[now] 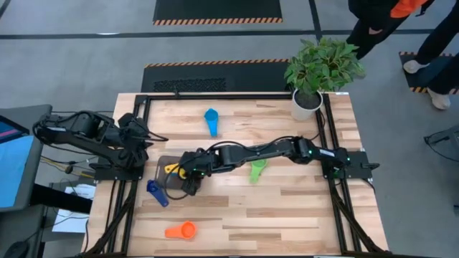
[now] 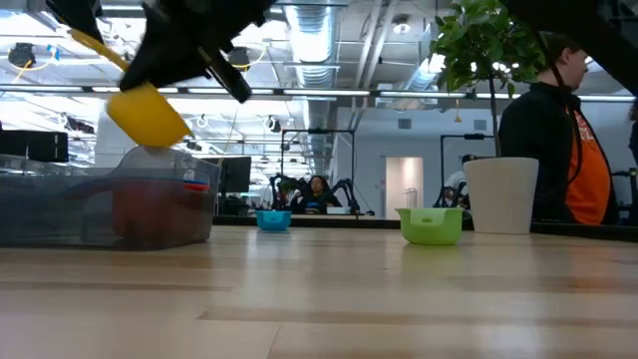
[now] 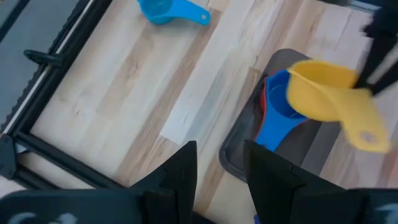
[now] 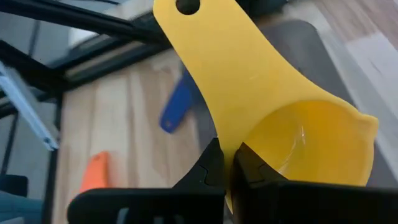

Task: Nest measuring cups in basket
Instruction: Stack the yellow measuring cup on top of the blue measuring cup in the black bin

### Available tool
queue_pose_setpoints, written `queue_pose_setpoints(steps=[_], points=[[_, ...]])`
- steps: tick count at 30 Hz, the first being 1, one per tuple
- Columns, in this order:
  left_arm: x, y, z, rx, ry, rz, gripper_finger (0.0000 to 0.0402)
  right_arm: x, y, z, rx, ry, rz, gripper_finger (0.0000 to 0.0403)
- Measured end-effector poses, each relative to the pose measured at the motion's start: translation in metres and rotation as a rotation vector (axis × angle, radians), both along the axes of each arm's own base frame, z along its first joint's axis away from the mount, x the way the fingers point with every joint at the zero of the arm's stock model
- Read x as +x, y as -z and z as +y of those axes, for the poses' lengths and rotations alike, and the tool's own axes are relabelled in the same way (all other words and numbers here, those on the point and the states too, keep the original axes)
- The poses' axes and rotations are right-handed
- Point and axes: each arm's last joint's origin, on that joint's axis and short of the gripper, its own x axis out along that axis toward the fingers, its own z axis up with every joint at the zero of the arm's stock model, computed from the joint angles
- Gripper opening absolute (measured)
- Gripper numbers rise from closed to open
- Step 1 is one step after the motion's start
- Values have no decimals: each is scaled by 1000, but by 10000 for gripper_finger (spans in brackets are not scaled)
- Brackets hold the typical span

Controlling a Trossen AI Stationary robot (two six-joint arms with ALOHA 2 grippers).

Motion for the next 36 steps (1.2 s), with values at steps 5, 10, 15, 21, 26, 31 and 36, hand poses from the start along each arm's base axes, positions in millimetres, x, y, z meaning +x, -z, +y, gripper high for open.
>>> queue_pose_setpoints(steps=[5, 10, 15, 21, 26, 31, 36], points=[[3, -1, -1, -2, 6, -21, 118, -6, 7, -4, -1, 38, 90, 9], [3, -1, -1, -8, -4, -28, 118, -5, 6, -3, 50, 83, 91, 9], [4, -1, -1, -10, -5, -36, 118, -6, 6, -4, 79, 130, 94, 10], [4, -1, -1, -14, -10, -38, 118, -5, 6, -7, 97, 163, 93, 25], [4, -1, -1, -15, -11, -38, 118, -5, 6, -7, 98, 164, 93, 26], [4, -1, -1, -16, -11, -37, 118, -5, 6, -7, 110, 174, 93, 43], [4, -2, -1, -17, -12, -38, 118, -4, 5, -6, 116, 174, 78, 78]])
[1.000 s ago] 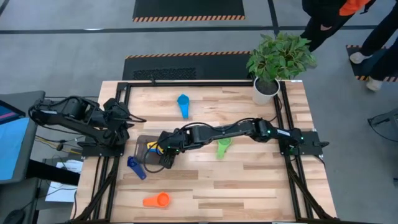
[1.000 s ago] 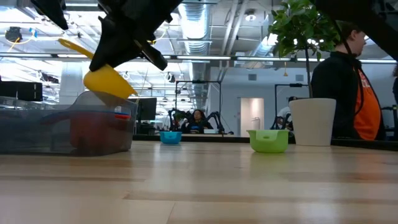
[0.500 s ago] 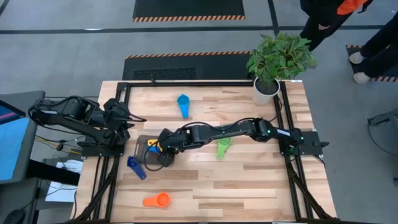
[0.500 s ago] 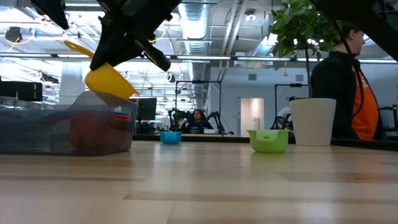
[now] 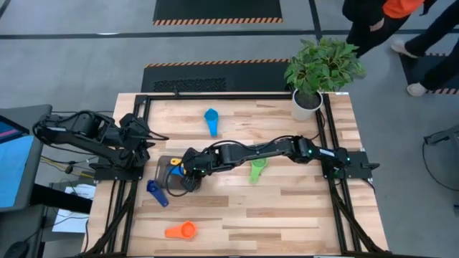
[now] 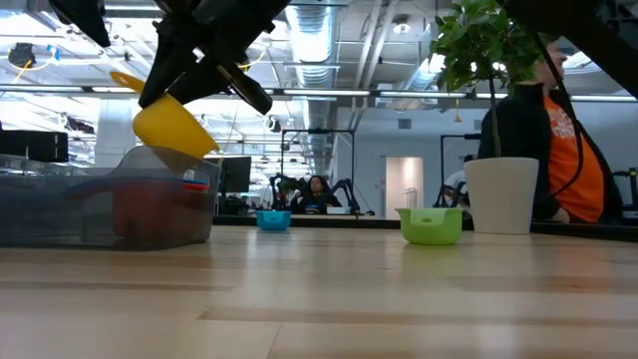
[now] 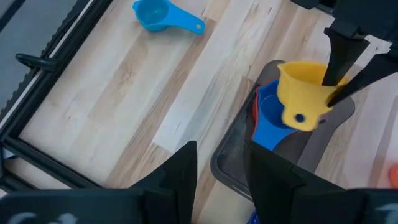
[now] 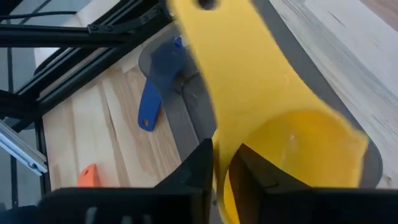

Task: Nest measuring cups in basket
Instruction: Stack the yellow measuring cup on top of the blue measuring cup in the black bin, then stack the green measuring cup on top of the yellow measuring cup in the black bin

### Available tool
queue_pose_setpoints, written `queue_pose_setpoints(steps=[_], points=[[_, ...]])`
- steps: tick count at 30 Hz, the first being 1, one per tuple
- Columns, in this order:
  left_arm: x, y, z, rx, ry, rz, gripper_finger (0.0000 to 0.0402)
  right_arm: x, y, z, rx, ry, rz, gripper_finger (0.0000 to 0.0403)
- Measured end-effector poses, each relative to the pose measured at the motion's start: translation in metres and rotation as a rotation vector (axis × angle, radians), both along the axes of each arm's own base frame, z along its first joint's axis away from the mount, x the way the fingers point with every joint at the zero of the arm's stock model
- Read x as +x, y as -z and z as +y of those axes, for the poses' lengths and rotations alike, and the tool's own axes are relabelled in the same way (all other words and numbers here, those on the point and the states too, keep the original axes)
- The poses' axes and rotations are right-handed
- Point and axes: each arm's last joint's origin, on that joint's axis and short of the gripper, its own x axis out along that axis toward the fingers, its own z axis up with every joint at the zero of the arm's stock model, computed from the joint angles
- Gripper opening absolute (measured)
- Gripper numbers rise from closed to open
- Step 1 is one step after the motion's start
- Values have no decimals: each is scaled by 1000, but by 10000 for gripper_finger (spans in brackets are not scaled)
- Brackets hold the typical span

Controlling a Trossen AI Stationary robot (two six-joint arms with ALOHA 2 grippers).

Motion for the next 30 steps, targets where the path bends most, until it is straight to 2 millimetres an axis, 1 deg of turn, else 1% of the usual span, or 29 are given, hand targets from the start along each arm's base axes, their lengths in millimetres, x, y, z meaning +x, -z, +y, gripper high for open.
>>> queue_pose_setpoints(steps=[8, 15, 22, 30], points=[[0, 0, 0, -7, -9, -3, 118, 1, -1, 0, 8, 5, -8, 121], [0, 0, 0, -16, -8, -2, 118, 3, -4, -2, 9, 9, -47, 136], [0, 0, 0, -16, -8, -2, 118, 3, -4, -3, -15, -11, -46, 124], [0, 0, 0, -16, -8, -2, 118, 5, -4, -20, -15, 26, -46, 94]])
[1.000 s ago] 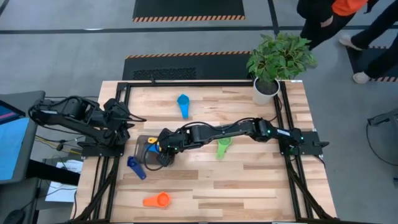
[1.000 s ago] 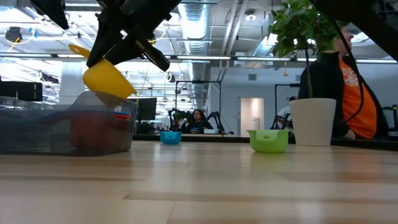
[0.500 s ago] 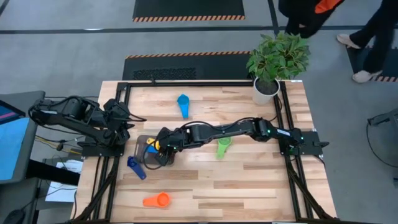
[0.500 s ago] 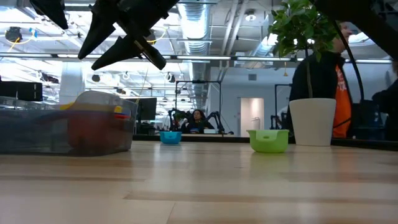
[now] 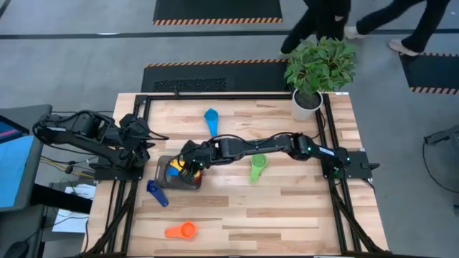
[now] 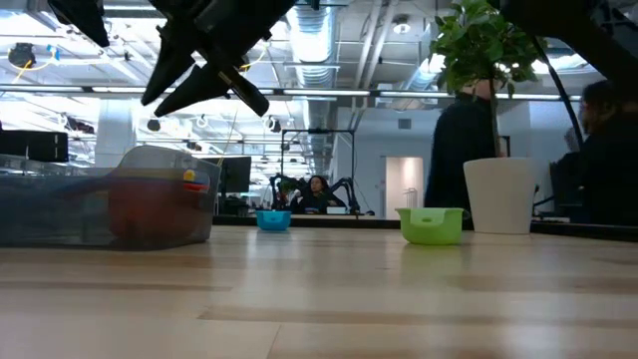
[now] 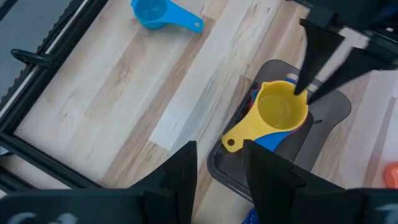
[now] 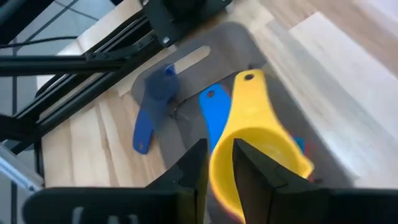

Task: Nest measuring cups in basket
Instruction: Stack the green measuring cup on top of the yellow measuring cup in the black bin

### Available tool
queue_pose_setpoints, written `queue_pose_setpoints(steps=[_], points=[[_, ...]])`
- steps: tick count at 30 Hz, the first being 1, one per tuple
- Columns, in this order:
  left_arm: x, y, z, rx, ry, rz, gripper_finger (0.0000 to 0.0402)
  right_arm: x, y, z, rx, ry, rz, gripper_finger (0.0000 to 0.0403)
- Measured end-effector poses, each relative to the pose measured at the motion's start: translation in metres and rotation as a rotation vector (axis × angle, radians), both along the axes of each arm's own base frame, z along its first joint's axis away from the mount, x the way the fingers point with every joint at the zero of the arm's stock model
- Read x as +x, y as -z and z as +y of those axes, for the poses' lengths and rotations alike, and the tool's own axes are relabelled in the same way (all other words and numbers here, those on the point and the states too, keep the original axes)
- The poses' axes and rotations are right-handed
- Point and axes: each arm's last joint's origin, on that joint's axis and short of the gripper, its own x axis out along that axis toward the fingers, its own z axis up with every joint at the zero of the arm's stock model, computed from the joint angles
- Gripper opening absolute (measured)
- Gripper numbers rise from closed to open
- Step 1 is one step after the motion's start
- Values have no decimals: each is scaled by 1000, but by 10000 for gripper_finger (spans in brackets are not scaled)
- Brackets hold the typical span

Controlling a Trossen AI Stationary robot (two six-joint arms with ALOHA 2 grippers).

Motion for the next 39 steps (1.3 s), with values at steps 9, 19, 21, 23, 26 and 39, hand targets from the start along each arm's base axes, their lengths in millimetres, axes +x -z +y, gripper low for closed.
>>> queue_pose_setpoints(steps=[9, 19, 21, 23, 26, 39], points=[[0, 0, 0, 0, 0, 0, 118, -14, -20, -25, -49, -2, 57, 29], [1, 0, 0, 7, -9, -11, 118, -76, -68, -37, -301, 112, 345, 8], [1, 0, 0, 8, -10, -12, 118, -79, -69, -42, -296, 134, 364, 10], [1, -1, 0, 8, -14, -18, 118, -83, -67, -43, -285, 125, 412, 16], [1, -1, 0, 4, -22, -21, 118, -97, -62, -37, -262, 104, 563, 26], [4, 0, 0, 16, -27, -12, 118, -119, -47, 27, -273, 71, 712, 13]])
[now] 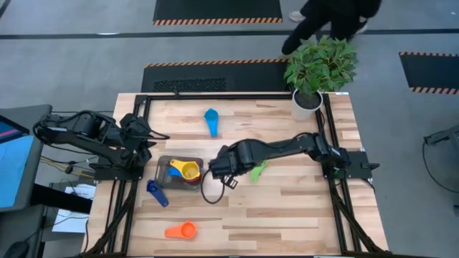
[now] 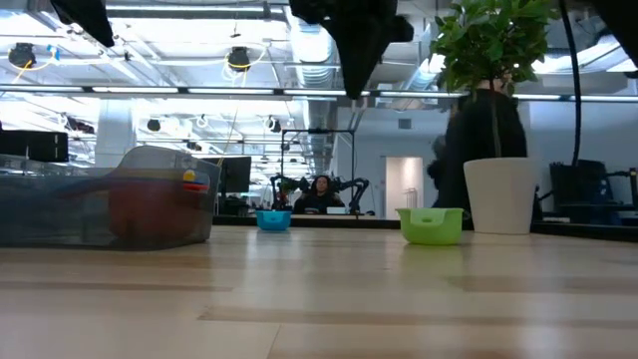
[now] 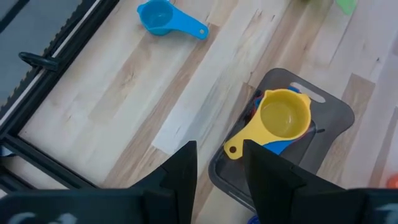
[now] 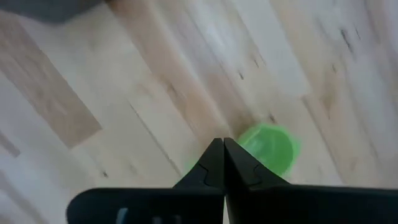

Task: Nest measuring cups in basket
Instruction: Stack the green measuring cup on top of the yellow measuring cup in the black bin

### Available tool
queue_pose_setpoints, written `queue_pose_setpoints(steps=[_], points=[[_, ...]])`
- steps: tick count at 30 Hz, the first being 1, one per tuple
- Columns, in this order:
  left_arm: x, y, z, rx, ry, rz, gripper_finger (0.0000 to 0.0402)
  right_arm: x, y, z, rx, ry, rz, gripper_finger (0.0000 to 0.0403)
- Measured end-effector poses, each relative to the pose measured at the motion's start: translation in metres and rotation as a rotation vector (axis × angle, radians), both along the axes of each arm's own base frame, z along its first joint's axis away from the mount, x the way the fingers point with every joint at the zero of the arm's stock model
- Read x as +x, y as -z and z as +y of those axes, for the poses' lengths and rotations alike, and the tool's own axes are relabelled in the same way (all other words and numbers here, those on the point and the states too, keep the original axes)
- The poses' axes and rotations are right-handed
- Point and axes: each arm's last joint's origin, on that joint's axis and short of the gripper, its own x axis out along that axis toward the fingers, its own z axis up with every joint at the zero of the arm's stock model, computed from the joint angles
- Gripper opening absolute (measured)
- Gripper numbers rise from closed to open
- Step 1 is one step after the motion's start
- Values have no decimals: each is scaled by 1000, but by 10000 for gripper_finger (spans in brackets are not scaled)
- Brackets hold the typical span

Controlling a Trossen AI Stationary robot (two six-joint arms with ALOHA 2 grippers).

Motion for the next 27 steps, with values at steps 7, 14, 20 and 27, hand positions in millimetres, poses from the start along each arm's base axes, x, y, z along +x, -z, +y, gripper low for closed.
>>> queue_pose_setpoints(steps=[7, 14, 20, 27], points=[[5, 1, -1, 6, -1, 18, 118, -3, -1, 15, -41, -6, -17, 21], [13, 4, -3, 0, -3, 49, 118, -14, -15, 19, -73, -33, -46, 9], [21, 7, -5, 15, 4, 85, 118, -60, -35, 17, -92, -76, -26, 10], [33, 12, -7, 53, 9, 134, 118, -121, -19, 5, -91, 88, 18, 20]])
